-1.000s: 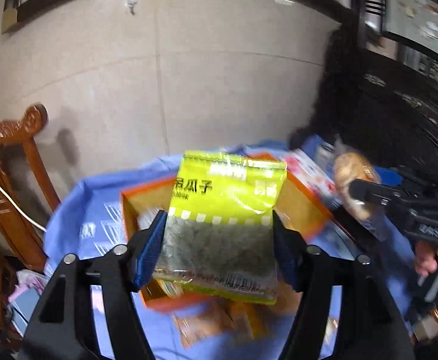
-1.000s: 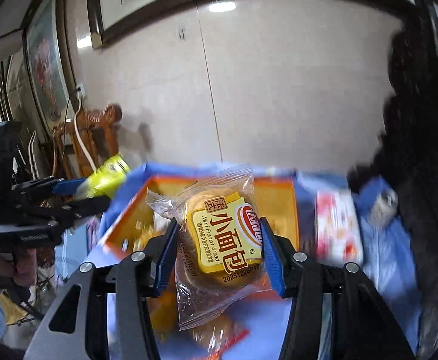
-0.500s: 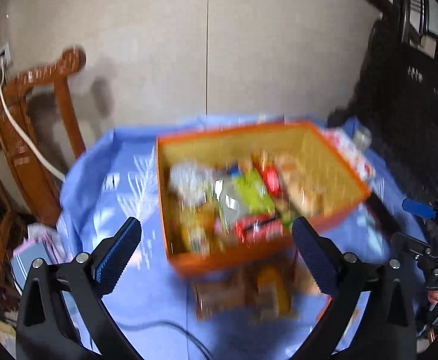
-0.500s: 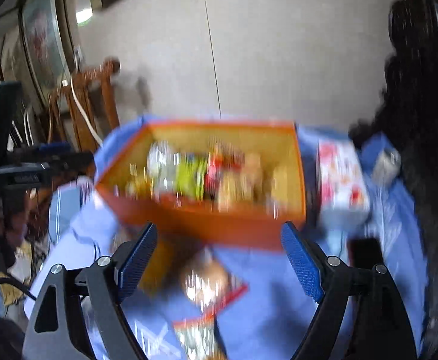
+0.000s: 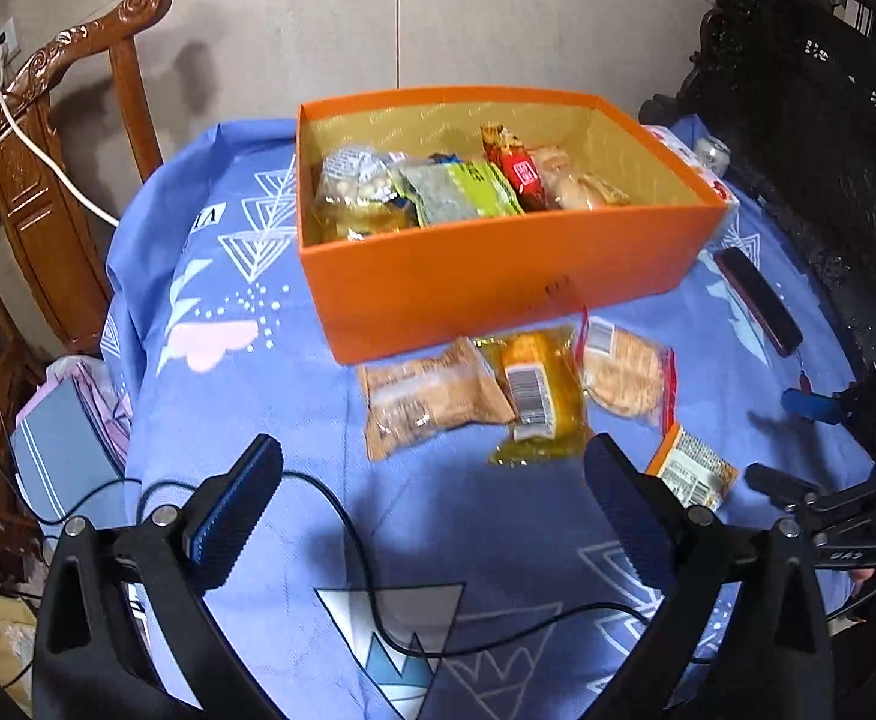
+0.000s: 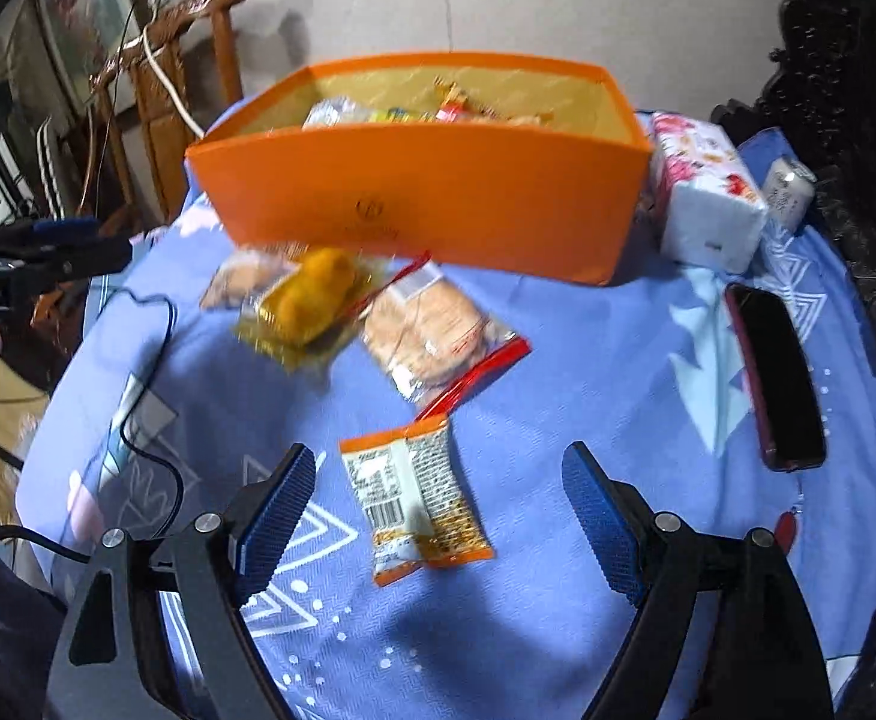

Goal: Organize snacks
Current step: 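Release the bread bag and seed bag into the orange box, opening both tools, then grasp the orange-white snack pack with the right tool while the left tool grasps the yellow barcode bun bag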

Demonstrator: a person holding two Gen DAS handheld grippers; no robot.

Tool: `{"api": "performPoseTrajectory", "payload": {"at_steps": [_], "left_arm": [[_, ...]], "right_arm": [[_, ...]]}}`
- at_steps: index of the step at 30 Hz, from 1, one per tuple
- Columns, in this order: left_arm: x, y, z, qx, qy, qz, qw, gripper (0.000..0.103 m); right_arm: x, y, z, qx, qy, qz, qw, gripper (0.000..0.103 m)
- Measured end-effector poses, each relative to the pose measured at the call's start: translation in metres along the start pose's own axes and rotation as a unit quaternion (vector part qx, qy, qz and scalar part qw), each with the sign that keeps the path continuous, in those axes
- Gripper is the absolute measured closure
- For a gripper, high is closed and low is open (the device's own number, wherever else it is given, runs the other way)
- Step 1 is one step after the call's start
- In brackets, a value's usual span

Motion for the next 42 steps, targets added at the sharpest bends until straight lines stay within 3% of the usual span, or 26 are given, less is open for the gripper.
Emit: {"api": "performPoseTrajectory", "payload": {"at_steps": [11,16,19,31,37,42], "left_arm": [[0.008,0.013,0.002,0.001,-0.012,-0.007,0.9999,0.004],[0.004,0.015,-0.003,0.015,-0.006,-0.016,0.9997,0.004],[-0.002,0.011,0.004,0.015,0.007,-0.021,0.9996,0.004],[-0.060,-0.017,0.057,-0.018,0.024,-0.041,0.9987,0.005],[-0.098,-0.019,0.074,-0.043,0.007,-0.075,0.9962,0.030],[-0.119,-0.018,0.074,-0.041,-0.005,-0.095,0.9946,0.036]], "right_arm": [[-0.063,0.008,-0.022,0.081,0.020,-0.070,0.994,0.020],[-0.063,0.013,-0.024,0.085,0.017,-0.069,0.994,0.057],[-0.058,0.015,-0.028,0.091,0.022,-0.065,0.994,0.064],[-0.010,0.023,0.013,-0.016,-0.004,-0.033,0.999,0.064],[-0.006,0.027,0.028,-0.039,0.000,-0.032,0.999,0.064],[-0.009,0.023,0.031,-0.043,-0.003,-0.028,0.999,0.064]]}}
Point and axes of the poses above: each gripper's, at about its wrist camera, not at the fingertips, and x roughly against the way its jaws point, z to its right, y to its underside, the point moved 1 cm from there along -x, roughly the way its jaws point, and after that the axes turned 7 degrees about -z, right-handed, at the moved point
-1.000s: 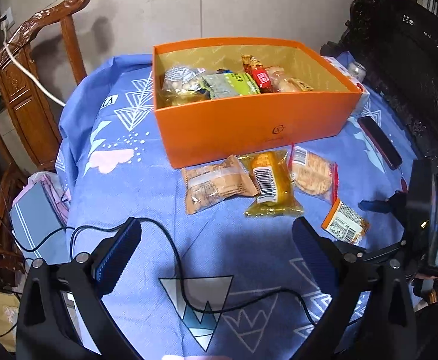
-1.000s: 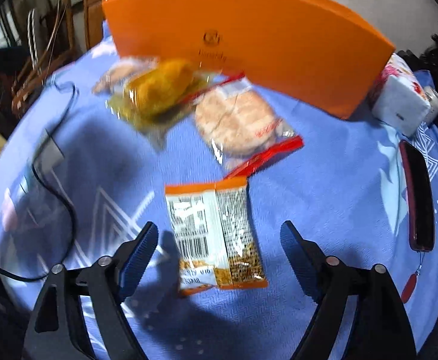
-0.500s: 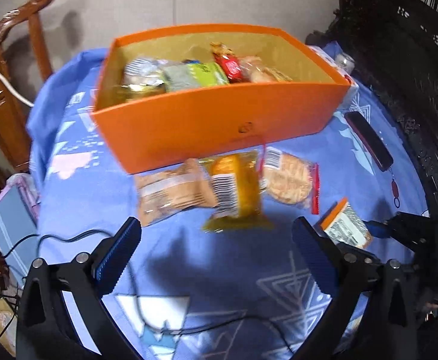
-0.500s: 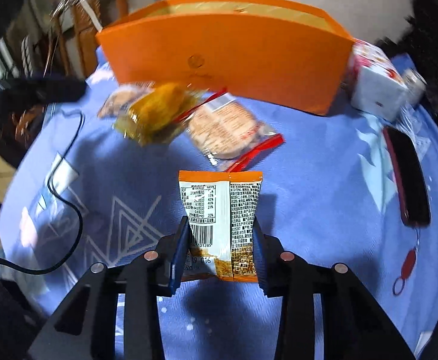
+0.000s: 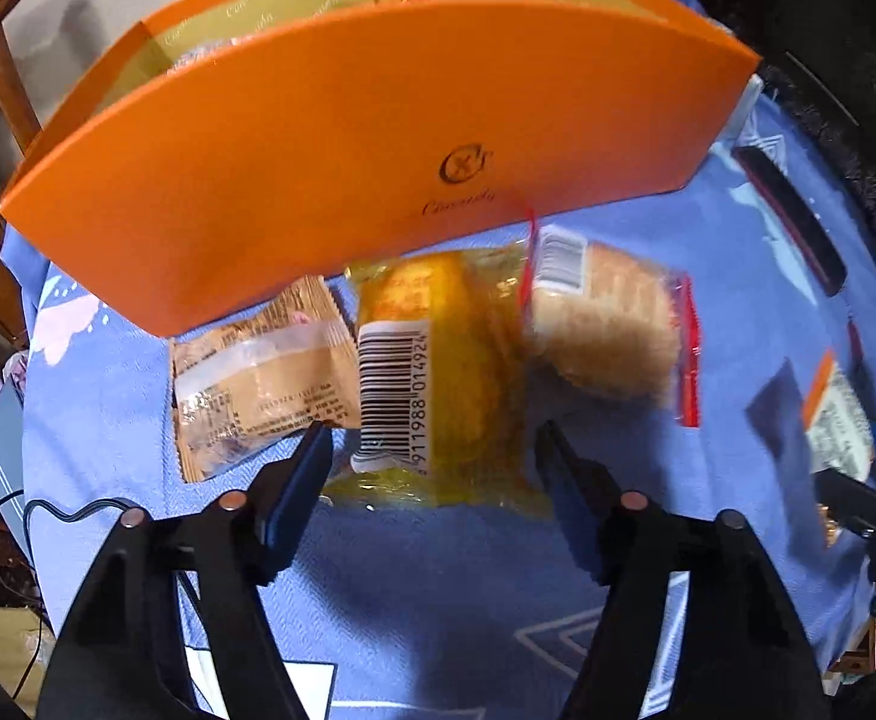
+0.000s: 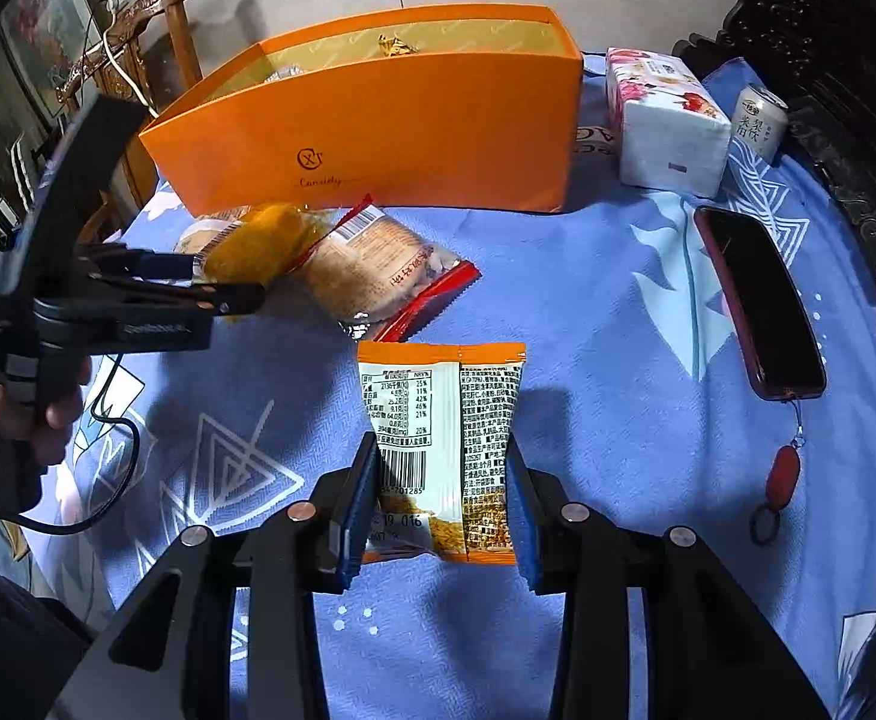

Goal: Organize snacks
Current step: 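Grasp the orange-white snack pack with the right tool while the left tool grasps the yellow barcode bun bag, then carry both packs over the orange box and release them inside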

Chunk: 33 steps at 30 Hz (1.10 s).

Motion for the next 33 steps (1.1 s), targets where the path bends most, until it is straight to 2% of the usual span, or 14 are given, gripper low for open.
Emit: {"api": "performPoseTrajectory", "payload": {"at_steps": [3,10,17,23,29,33], "left_arm": [[-0.004,-0.002,-0.002,-0.001,0.002,-0.002,1.0000,0.040],[0.005,0.002,-0.005,-0.002,0.026,0.015,0.9996,0.055],[0.039,0.013,-0.013,0.004,0.052,0.048,0.9974,0.057],[0.048,0.023,-0.017,0.008,0.057,0.053,0.9970,0.059],[0.072,0.031,-0.019,0.015,0.070,0.076,0.9945,0.062],[0.059,0.033,-0.017,0.004,0.060,0.056,0.9966,0.062]], "right_arm": [[-0.002,-0.002,0.000,-0.001,-0.001,0.002,1.000,0.064],[-0.001,-0.005,0.002,-0.006,-0.007,0.009,1.000,0.064],[0.005,-0.006,0.001,-0.007,-0.005,0.021,1.000,0.064],[0.011,-0.005,-0.001,-0.006,-0.002,0.027,1.000,0.064],[0.022,-0.005,-0.003,-0.006,-0.001,0.044,0.999,0.064],[0.019,-0.004,-0.006,-0.006,-0.001,0.038,0.999,0.064]]}}
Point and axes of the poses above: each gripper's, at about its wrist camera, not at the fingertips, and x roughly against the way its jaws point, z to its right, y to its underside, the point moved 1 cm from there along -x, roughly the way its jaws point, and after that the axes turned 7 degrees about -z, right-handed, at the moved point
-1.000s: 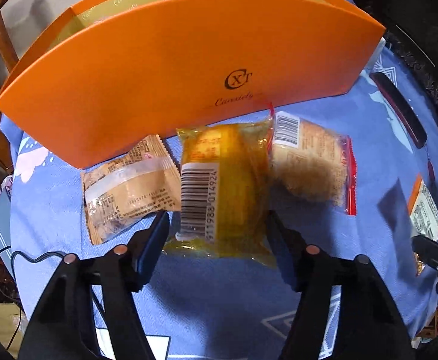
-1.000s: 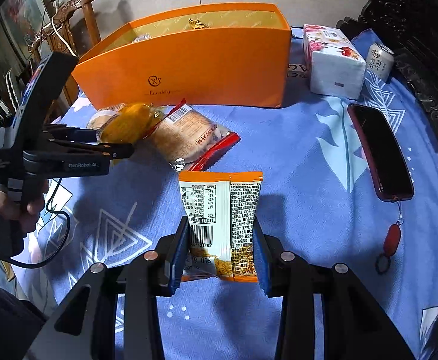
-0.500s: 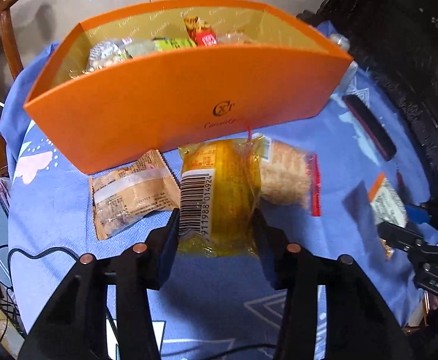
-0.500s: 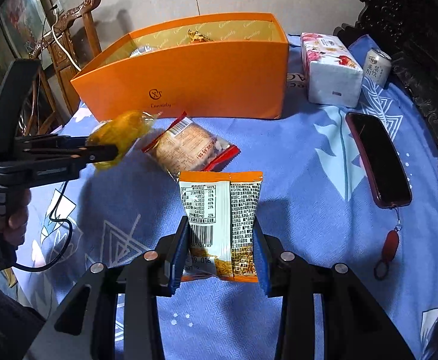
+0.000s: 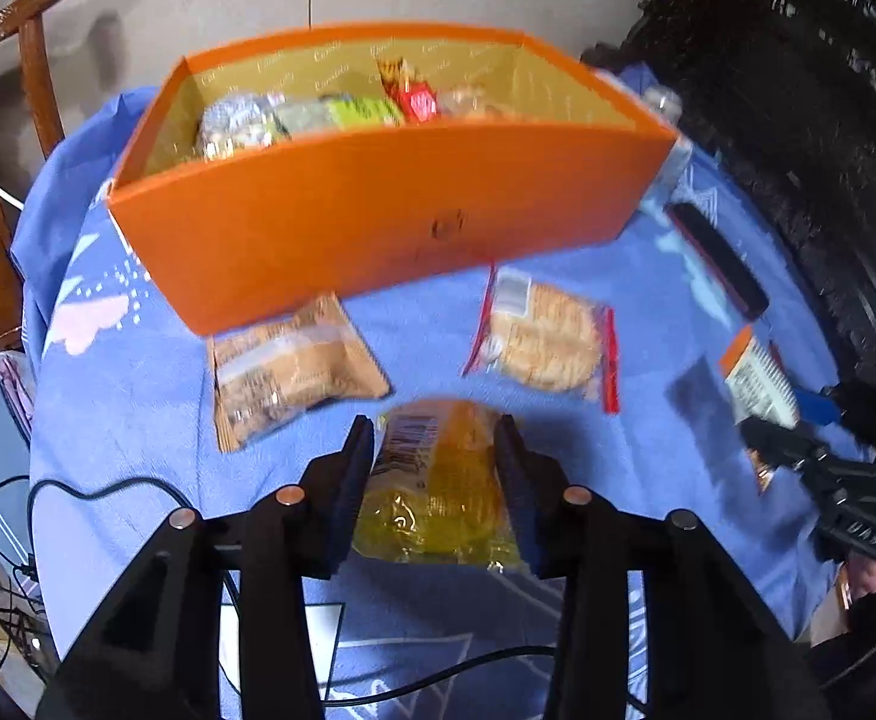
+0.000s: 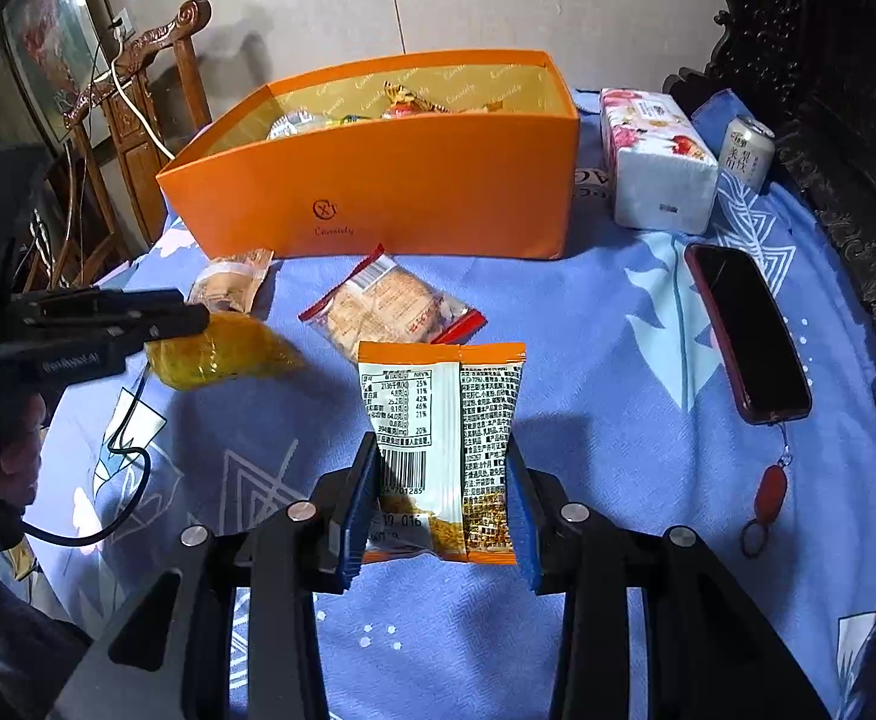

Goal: Organize snacks
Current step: 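Carry both packs over the orange box and release them inside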

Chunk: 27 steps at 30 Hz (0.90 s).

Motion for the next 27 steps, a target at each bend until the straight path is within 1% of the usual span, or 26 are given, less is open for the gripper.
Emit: {"api": "performPoseTrajectory", "payload": {"at_steps": [3,4,5,6,9,11,12,13,14,15,16,19,21,27], "left_arm": [[-0.016,0.010,0.004,-0.014,0.003,-0.034,0.9993,0.062],[-0.021,0.015,0.005,-0.023,-0.004,-0.041,0.9989,0.062],[-0.024,0.018,0.006,-0.027,-0.003,-0.048,0.9985,0.059],[-0.028,0.020,0.006,-0.029,-0.002,-0.056,0.9980,0.052],[-0.041,0.027,0.005,-0.030,-0.011,-0.084,0.9959,0.040],[-0.048,0.032,0.005,-0.033,-0.011,-0.100,0.9944,0.039],[-0.050,0.034,0.006,-0.036,-0.015,-0.101,0.9941,0.040],[-0.051,0.035,0.008,-0.043,-0.022,-0.099,0.9939,0.048],[-0.049,0.036,0.011,-0.057,-0.029,-0.094,0.9936,0.054],[-0.047,0.035,0.011,-0.059,-0.026,-0.093,0.9936,0.063],[-0.044,0.034,0.011,-0.056,-0.017,-0.091,0.9941,0.066],[-0.026,0.030,0.012,-0.058,-0.014,-0.061,0.9964,0.067],[-0.010,0.026,0.010,-0.054,-0.004,-0.039,0.9978,0.067],[0.041,0.010,0.003,-0.048,-0.006,0.016,0.9987,0.067]], "right_arm": [[0.002,0.003,-0.003,0.002,0.000,0.002,1.000,0.064],[0.003,0.003,-0.003,0.002,0.001,0.002,1.000,0.064],[0.003,0.004,-0.003,0.000,0.002,0.003,1.000,0.064],[0.003,0.004,-0.002,-0.002,0.002,0.003,1.000,0.064],[0.005,0.004,0.001,-0.008,0.002,0.004,1.000,0.064],[0.005,0.004,0.001,-0.009,0.004,0.005,1.000,0.064],[0.006,0.004,0.001,-0.009,0.004,0.006,1.000,0.064],[0.005,0.004,0.001,-0.009,0.004,0.005,1.000,0.064],[0.006,0.005,0.001,-0.008,0.005,0.005,1.000,0.064],[0.006,0.005,0.000,-0.007,0.005,0.006,1.000,0.064],[0.006,0.005,0.000,-0.007,0.005,0.006,1.000,0.064],[0.008,0.004,-0.001,-0.007,0.005,0.010,1.000,0.064],[0.010,0.003,0.000,-0.009,0.005,0.013,1.000,0.064],[0.019,-0.008,0.000,-0.009,0.003,0.026,1.000,0.064]]}}
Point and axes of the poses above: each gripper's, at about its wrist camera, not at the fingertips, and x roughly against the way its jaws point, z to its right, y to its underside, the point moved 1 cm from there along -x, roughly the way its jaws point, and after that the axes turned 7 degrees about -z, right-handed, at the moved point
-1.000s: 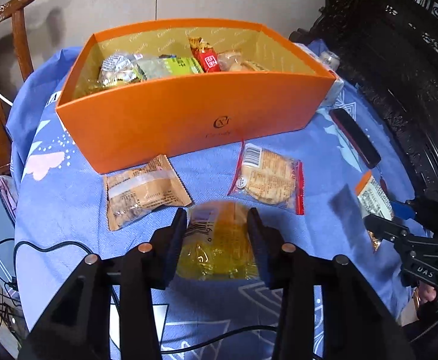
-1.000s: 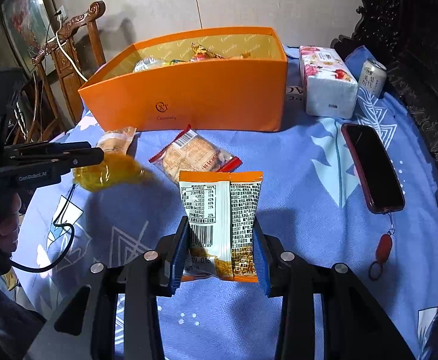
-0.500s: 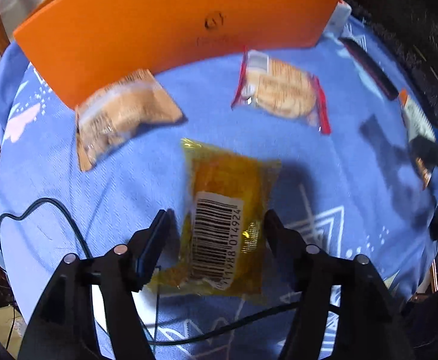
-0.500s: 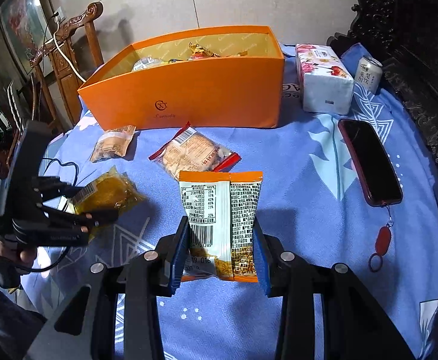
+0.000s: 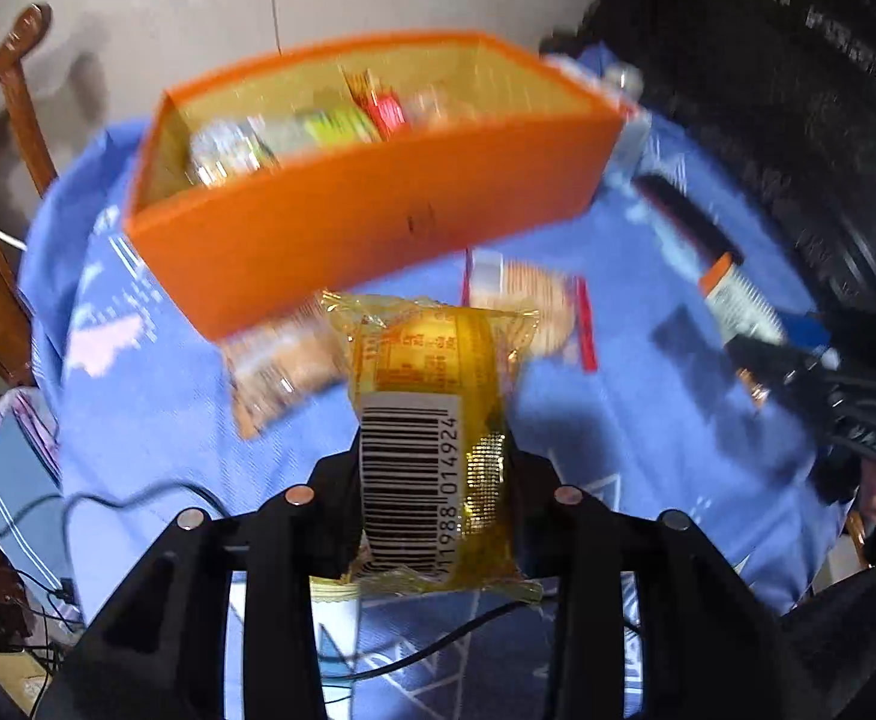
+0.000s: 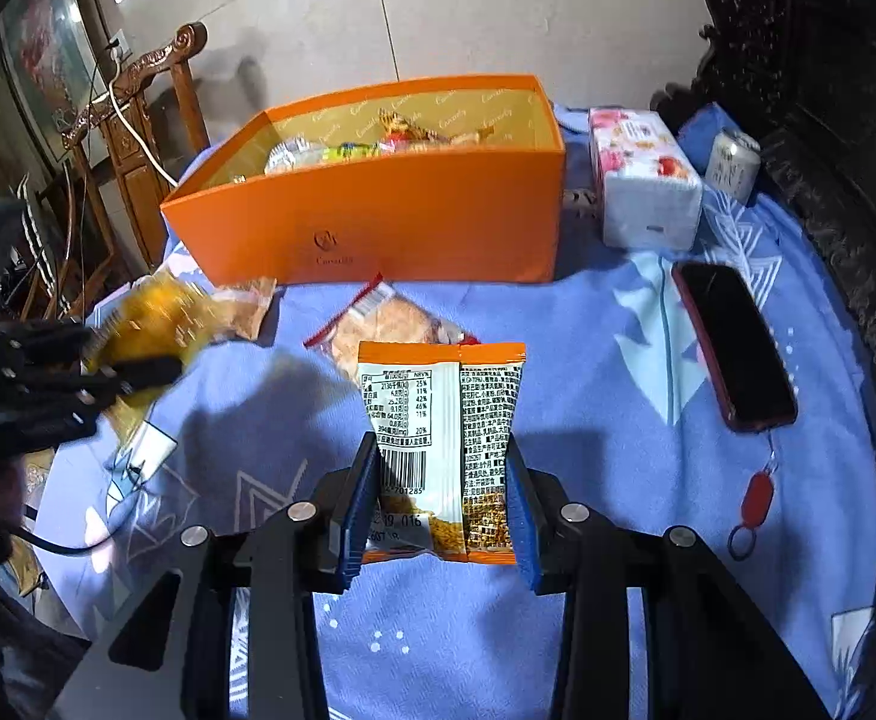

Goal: Organize snacks
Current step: 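Carry both packs over the orange box and release them inside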

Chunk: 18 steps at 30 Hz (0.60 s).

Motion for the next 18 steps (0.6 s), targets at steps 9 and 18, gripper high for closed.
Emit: {"api": "performPoseTrajectory", "payload": {"at_steps": [9,18], "left_arm": [[0.074,-0.071,-0.032,0.025,-0.009,0.095,0.9951,0.067],[0.090,-0.192,-0.059,0.054,-0.077,0.143,0.9851,0.005]], "right_arm": [[0.044,-0.079,-0.001,0.025,-0.013,0.082,0.996,0.064],[0.059,-0.204,-0.018,0.068,-0.012,0.170,0.983,0.035]]}}
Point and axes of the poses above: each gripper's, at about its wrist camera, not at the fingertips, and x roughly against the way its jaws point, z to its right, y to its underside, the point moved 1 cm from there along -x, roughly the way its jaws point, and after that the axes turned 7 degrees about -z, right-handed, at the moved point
